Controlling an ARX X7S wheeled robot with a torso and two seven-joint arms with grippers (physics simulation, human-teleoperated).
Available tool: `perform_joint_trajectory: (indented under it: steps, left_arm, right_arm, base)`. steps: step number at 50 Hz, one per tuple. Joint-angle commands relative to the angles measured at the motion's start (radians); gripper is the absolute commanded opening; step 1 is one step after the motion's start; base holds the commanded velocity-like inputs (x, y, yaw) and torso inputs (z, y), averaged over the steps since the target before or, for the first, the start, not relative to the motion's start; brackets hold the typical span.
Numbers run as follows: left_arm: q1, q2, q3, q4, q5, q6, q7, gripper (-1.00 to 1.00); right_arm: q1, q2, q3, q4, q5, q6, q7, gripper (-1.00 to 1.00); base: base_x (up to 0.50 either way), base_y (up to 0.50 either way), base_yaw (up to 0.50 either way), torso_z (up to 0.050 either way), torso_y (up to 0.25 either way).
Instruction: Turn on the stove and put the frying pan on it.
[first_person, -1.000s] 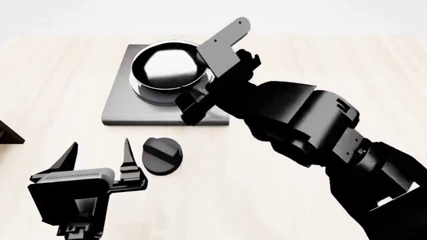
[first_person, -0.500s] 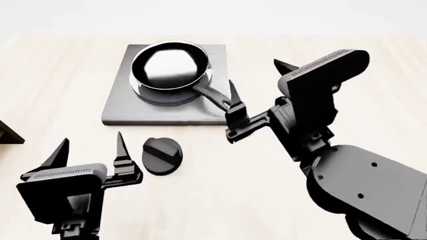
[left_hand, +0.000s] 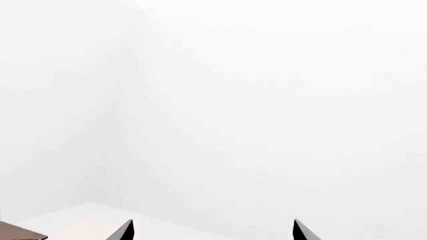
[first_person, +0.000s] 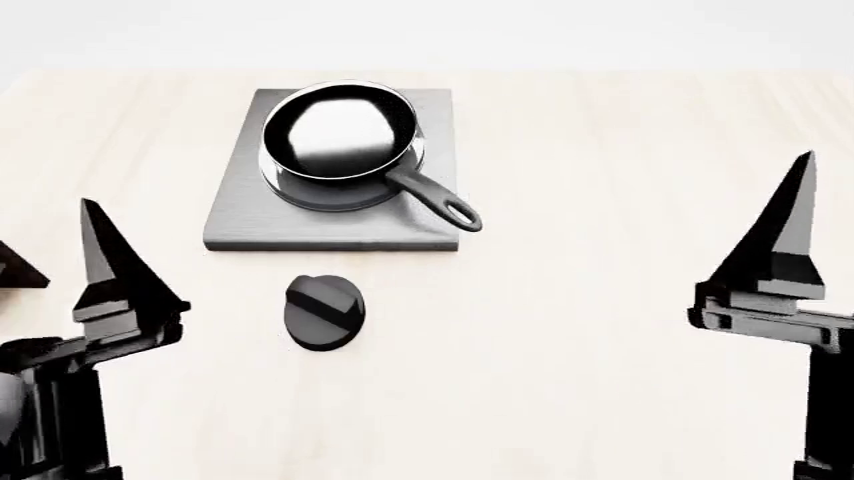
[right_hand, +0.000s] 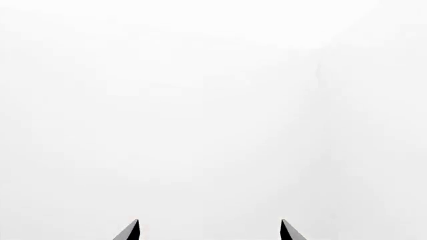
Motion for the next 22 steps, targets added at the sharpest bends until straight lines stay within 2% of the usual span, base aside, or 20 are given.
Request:
perform_joint_trajectory:
  steps: [1,4,7,11,22]
  left_arm:
    - [0.045,0.049,-0.109,0.026,-0.028,0.289,0.033,1.00]
    - [0.053,0.060,-0.120,0.016,-0.036,0.337,0.044,1.00]
    - [0.058,0.067,-0.123,0.008,-0.043,0.365,0.051,1.00]
    - [0.055,0.072,-0.129,0.005,-0.050,0.385,0.051,1.00]
    - [0.055,0.080,-0.147,0.007,-0.051,0.405,0.038,1.00]
  right_arm:
    - [-0.368,0.026,0.265,-0.035,-0.282,-0.345,0.209,1.00]
    - [-0.435,-0.013,0.343,-0.030,-0.335,-0.425,0.239,1.00]
    - [-0.446,-0.055,0.372,-0.043,-0.402,-0.379,0.262,1.00]
    - [-0.479,-0.112,0.435,-0.043,-0.456,-0.416,0.298,1.00]
    - [-0.521,-0.134,0.489,-0.045,-0.467,-0.473,0.296,1.00]
  base:
    - [0.00,0.00,0.00,0.000,0.000]
    - [0.00,0.00,0.00,0.000,0.000]
    - [0.00,0.00,0.00,0.000,0.000]
    - [0.00,0.00,0.00,0.000,0.000]
    - [0.00,0.00,0.00,0.000,0.000]
